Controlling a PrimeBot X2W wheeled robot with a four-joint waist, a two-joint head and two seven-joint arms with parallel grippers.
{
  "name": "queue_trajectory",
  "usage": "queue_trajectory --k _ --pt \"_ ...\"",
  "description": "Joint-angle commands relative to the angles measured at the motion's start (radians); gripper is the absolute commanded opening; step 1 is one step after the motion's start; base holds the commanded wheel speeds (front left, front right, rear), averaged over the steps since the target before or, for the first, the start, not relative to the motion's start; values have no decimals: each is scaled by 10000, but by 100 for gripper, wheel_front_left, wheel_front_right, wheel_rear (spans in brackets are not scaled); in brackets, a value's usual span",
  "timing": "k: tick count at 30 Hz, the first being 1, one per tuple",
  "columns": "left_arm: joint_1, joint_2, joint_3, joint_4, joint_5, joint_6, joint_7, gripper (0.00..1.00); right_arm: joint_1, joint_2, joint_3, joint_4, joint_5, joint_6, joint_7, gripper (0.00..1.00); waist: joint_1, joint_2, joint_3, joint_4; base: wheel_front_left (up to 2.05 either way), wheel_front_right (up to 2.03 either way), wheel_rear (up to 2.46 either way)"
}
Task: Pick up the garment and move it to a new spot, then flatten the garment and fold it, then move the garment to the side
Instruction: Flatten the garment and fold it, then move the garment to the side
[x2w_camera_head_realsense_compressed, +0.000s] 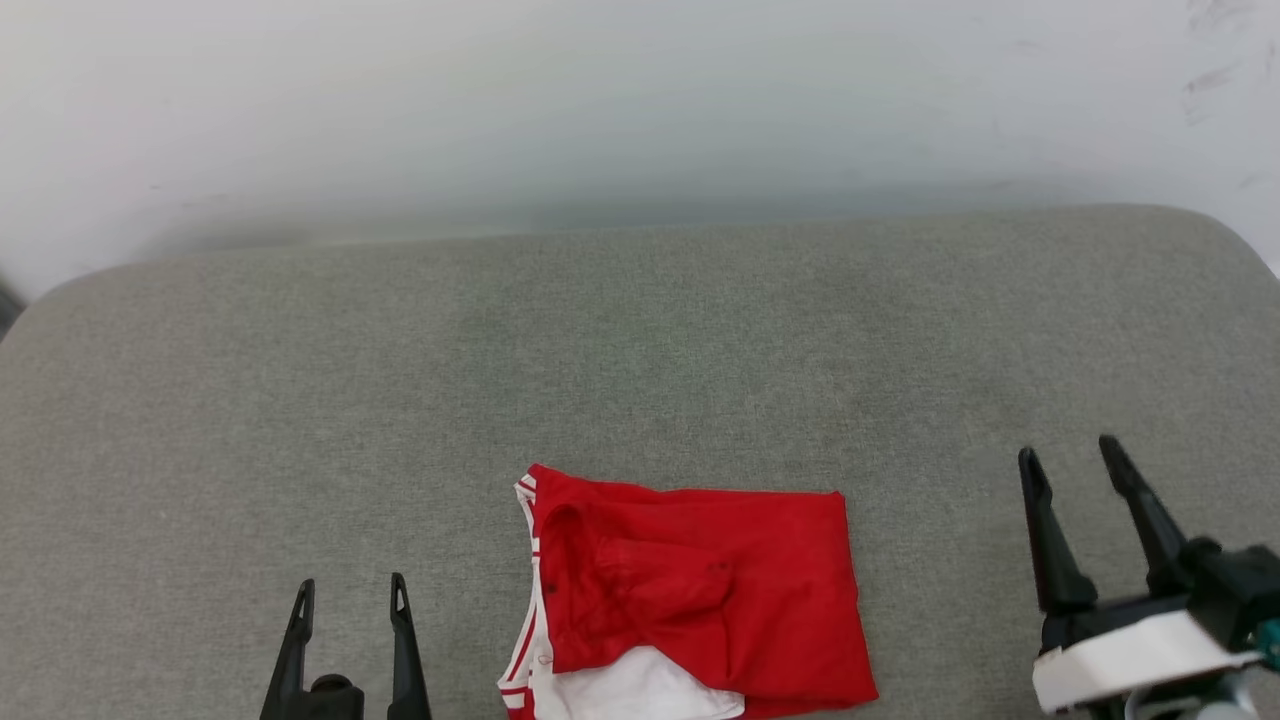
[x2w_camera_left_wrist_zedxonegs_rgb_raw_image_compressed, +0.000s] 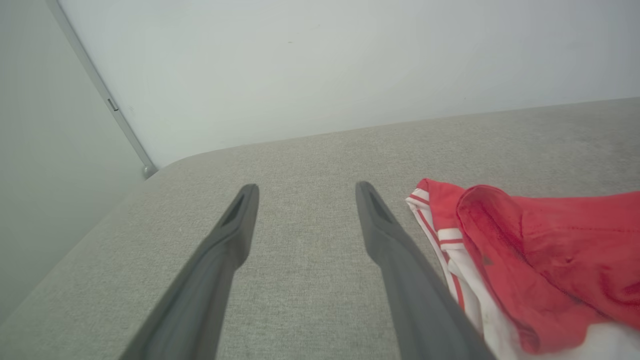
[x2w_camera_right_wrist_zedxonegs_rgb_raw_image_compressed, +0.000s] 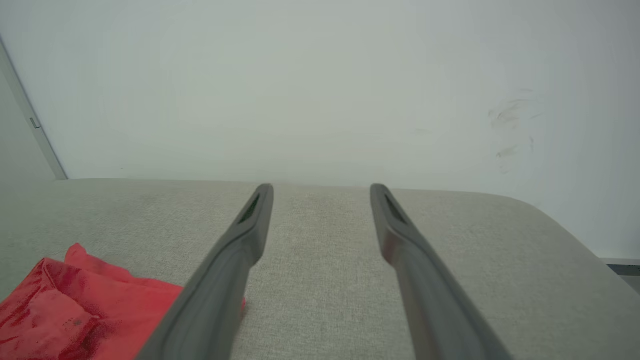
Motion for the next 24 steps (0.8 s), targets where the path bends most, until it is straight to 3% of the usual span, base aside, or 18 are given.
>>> queue_trajectory --k 1,14,20,24 --pt "105 -32 8 -36 -8 -21 -22 100 227 115 -58 -109 -105 -6 -15 100 0 -1 -69 38 0 0 0" --pt "594 -86 55 -121 -22 -275 -22 100 2025 1125 -434 -602 -202 -6 -17 100 0 -1 -433 195 0 0 0" --pt "649 -143 120 -190 -36 -353 -22 100 1745 1185 -387 -753 -282 -6 -17 100 0 -1 -437 225 0 0 0" --pt "611 -200 177 -204 -38 -359 -22 100 785 695 -160 -940 -343 -6 -17 100 0 -1 -391 210 0 0 0"
